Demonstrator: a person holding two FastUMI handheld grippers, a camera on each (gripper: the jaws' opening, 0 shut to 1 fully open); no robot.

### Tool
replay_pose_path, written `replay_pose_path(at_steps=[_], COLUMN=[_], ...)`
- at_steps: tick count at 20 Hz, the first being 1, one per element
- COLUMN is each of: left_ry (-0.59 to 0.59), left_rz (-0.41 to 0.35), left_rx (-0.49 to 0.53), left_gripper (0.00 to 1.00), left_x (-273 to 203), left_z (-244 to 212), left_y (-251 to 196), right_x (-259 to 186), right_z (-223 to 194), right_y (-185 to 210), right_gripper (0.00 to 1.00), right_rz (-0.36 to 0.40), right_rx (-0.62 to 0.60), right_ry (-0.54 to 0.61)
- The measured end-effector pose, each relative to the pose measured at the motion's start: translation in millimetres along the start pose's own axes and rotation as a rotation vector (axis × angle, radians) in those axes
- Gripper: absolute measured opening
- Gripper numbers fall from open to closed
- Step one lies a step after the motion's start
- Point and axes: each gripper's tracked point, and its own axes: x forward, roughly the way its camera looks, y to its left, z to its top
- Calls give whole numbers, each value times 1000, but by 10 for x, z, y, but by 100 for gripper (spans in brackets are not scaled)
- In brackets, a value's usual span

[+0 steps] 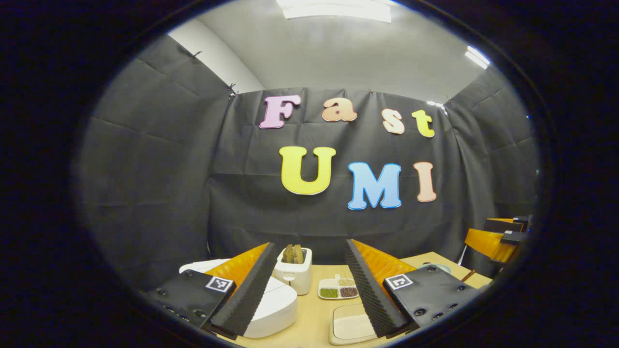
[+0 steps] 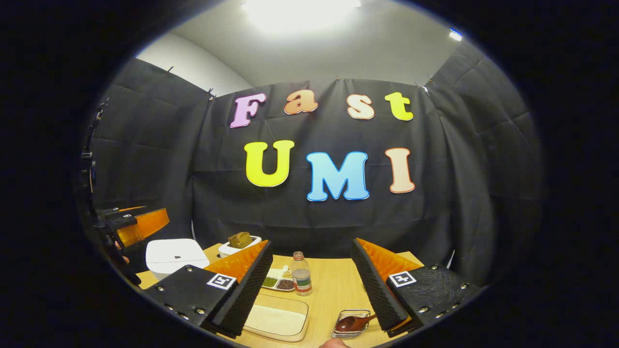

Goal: Close the left gripper, press the button to open the rice cooker; take a wooden spoon from the chopstick holder with the right hand, scoop a spoonful of rice and pour it into the rice cooker, then put the wooden spoon back into the chopstick holder.

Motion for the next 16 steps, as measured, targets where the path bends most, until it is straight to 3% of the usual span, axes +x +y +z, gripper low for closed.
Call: replay_pose_path(at_steps=[6,16], left_ry=[2,-14], left_rz=[27,44], left_rx=[12,14], left_gripper=[98,98], left_x=[-168,-180], left_z=[-45,44], left_y=[42,200], right_x=[40,111], right_z=[5,115], right_y=[333,468], right_gripper=[99,99], right_rz=[42,44], right_rx=[11,13], right_ry=[-18,-34])
